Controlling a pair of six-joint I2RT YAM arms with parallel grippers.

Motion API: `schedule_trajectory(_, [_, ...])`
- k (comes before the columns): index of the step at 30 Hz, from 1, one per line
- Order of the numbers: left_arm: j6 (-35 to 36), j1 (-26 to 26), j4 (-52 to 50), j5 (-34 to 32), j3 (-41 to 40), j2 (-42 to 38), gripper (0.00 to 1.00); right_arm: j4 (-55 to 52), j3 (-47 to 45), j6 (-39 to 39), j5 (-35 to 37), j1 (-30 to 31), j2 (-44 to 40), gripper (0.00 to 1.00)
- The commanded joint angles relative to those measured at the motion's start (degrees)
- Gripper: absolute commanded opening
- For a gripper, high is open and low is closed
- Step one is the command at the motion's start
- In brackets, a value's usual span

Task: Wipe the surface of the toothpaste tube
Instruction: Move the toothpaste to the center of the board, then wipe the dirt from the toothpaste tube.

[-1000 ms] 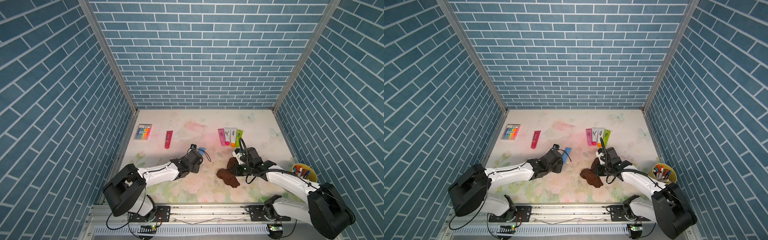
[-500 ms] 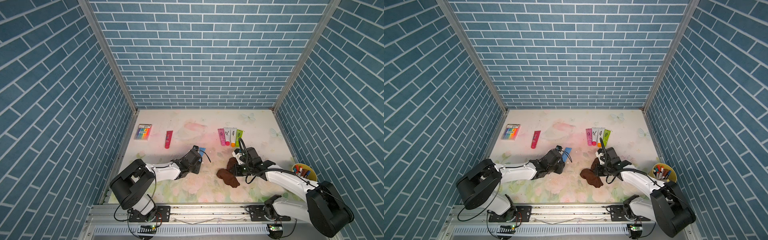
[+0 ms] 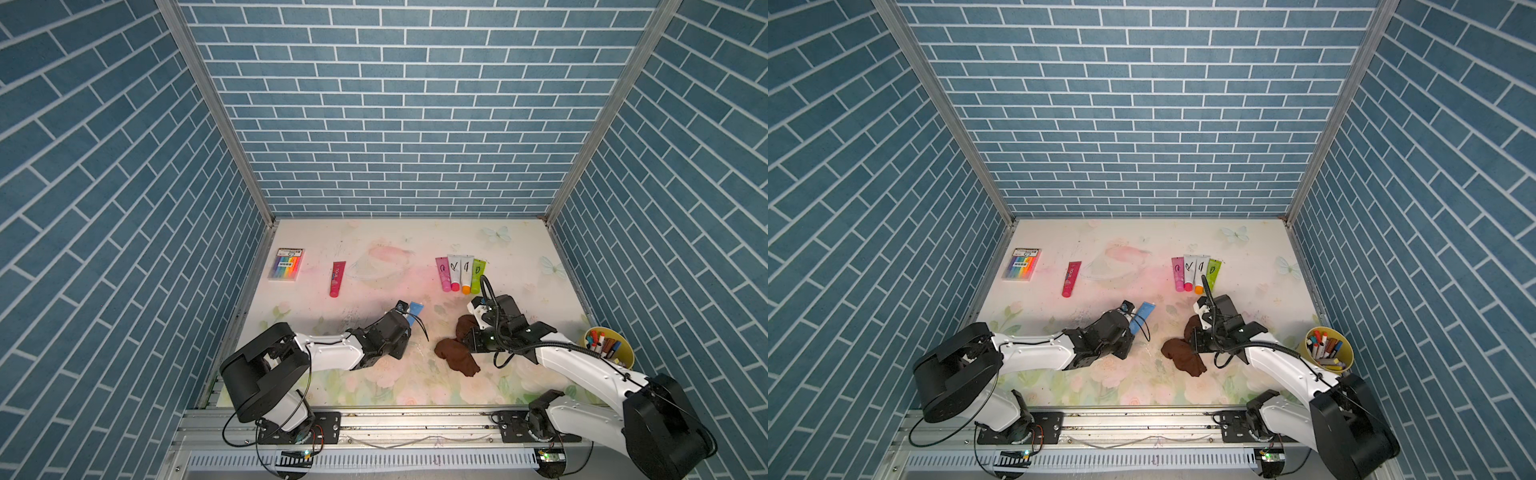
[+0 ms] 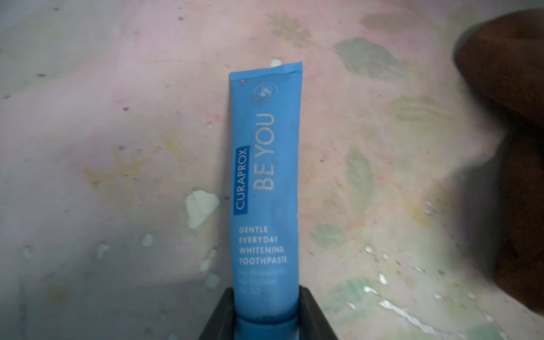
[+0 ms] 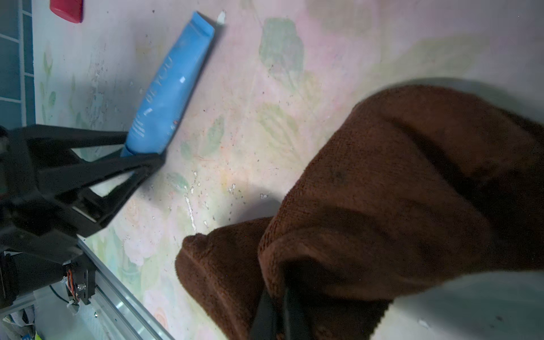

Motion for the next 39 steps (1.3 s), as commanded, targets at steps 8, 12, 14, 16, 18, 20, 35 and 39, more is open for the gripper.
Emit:
schedule_trajectory(8, [5.08, -4.9, 2.6, -0.16, -1.96, -3.84, 0.55, -8.95, 13.87, -5.38, 6.71, 1.81, 5.72, 0.0])
schedule_trajectory(12, [3.36, -5.17, 2.77, 0.04, -4.21, -5.79, 0.61, -9.41, 18.32, -5.93, 8.52, 4.47, 9.84, 0.0])
schedule_trajectory(14, [2.98, -5.17, 3.52, 0.82, -4.27, -5.85, 0.61, -10.44, 20.91, -6.79, 9.03, 6.04, 12.56, 0.0])
schedule_trajectory(16, [2.81, -5.33, 3.81, 1.53, -4.23, -5.38, 0.6, -11.69, 23.94, -7.67, 10.51, 8.09, 16.13, 0.0])
schedule_trajectory(18, [2.42, -5.35, 4.09, 2.16, -4.25, -4.62, 0.6, -12.32, 25.87, -8.01, 12.01, 9.53, 19.05, 0.0])
schedule_trajectory(20, [1.96, -5.35, 4.0, 1.98, -4.22, -3.25, 0.58, -12.55, 27.31, -8.11, 12.92, 10.49, 21.51, 0.0])
schedule_trajectory(35, [1.09, -6.58, 4.89, 2.08, -4.19, 0.79, 0.17, 0.03, 23.83, -4.89, 6.44, 11.31, 32.81, 0.0])
schedule_trajectory(39, [1.17, -6.65, 4.97, 1.72, -4.27, 0.43, 0.14, 3.1, 21.72, -3.55, 4.05, 12.13, 35.84, 0.0])
